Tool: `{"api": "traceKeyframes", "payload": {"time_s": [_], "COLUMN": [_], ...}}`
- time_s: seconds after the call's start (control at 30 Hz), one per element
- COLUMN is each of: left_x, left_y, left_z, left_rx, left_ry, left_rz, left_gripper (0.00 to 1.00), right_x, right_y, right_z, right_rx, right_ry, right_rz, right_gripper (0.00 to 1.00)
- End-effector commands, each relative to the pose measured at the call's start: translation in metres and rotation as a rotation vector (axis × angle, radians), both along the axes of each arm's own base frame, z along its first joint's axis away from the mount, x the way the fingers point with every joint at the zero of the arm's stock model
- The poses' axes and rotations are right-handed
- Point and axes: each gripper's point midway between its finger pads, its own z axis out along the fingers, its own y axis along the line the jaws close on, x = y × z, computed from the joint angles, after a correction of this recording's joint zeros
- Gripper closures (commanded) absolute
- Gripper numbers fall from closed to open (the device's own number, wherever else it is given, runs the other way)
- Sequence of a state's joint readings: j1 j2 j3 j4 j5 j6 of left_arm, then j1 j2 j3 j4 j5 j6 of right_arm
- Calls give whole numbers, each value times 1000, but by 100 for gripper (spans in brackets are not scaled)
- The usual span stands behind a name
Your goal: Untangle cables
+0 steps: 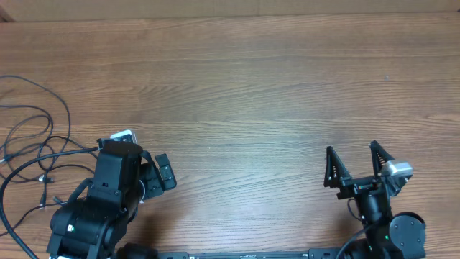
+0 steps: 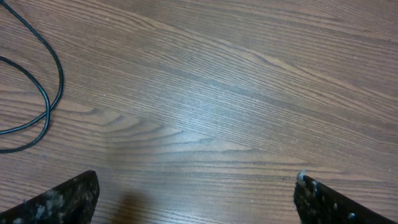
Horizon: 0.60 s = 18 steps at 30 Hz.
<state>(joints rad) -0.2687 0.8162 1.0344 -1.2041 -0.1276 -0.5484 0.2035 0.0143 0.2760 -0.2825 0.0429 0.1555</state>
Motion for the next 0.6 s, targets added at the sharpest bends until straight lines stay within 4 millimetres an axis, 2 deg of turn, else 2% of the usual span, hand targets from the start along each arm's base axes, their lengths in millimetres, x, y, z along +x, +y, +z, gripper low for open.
{"api": "traceKeyframes", "payload": {"time_s": [0.0, 0.3, 0.57], "left_x": [0, 0, 0], "left_y": [-2, -2, -2], "left_z": [-1, -1, -1], "left_rx": [-11, -11, -11], "left_ry": [3, 3, 3], "left_rz": [2, 2, 2], "left_gripper": [0, 1, 0], "right_x": [5, 16, 21], "right_y": [0, 1, -2], "right_z": [-8, -15, -30], "right_rx": [-2, 20, 22], "right_ry": [-26, -135, -132], "right_rz": [-7, -12, -37], "right_gripper": [0, 0, 0]}}
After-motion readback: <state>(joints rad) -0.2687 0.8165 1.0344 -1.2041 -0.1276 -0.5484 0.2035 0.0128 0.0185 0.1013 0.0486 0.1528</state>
